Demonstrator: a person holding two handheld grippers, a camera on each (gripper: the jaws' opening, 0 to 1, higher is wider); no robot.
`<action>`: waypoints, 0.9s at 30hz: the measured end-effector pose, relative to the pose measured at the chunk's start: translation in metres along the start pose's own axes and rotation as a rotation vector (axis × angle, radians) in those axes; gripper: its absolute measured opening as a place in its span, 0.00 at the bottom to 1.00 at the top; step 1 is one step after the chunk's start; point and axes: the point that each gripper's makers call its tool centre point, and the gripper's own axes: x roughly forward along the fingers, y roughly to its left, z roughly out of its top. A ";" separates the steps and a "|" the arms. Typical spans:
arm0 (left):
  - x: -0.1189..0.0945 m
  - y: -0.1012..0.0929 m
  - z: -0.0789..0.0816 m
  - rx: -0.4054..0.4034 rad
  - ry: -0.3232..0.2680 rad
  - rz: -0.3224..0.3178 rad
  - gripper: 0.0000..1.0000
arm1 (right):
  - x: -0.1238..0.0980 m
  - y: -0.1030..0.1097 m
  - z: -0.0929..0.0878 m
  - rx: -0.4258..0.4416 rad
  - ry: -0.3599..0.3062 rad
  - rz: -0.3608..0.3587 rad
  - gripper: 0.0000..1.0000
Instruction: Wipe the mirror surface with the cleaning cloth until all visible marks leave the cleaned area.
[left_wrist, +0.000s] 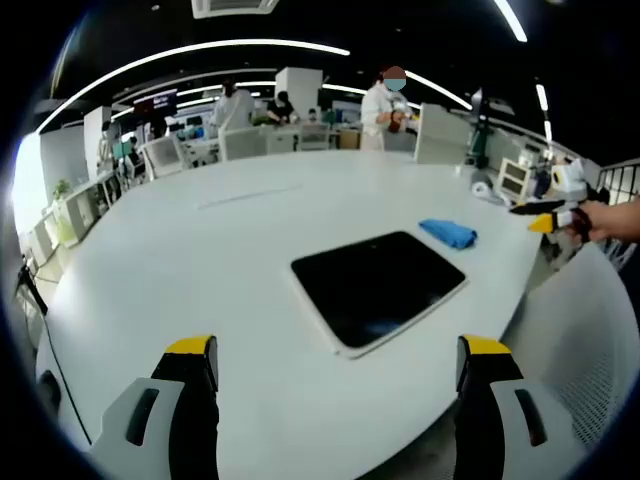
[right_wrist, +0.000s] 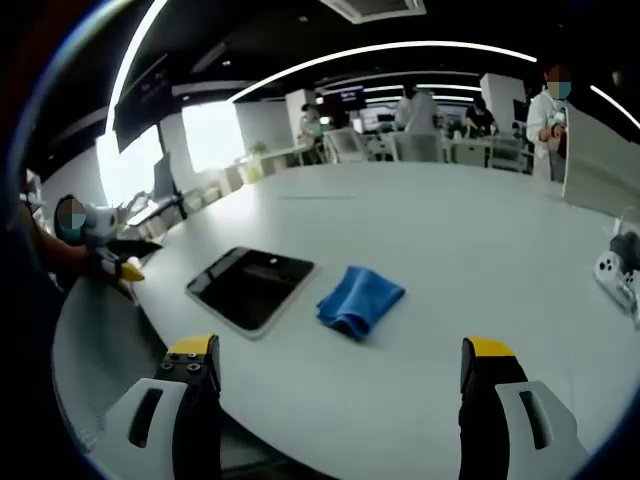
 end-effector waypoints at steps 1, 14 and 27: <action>0.000 0.000 0.000 0.004 -0.001 -0.004 0.99 | 0.001 0.000 -0.001 0.002 0.006 0.000 1.00; -0.001 -0.002 0.003 0.015 -0.022 -0.022 0.99 | 0.011 0.003 0.001 -0.055 0.053 0.024 1.00; -0.001 0.006 -0.007 0.034 0.031 0.023 0.99 | 0.012 0.023 -0.008 -0.054 0.026 0.071 0.99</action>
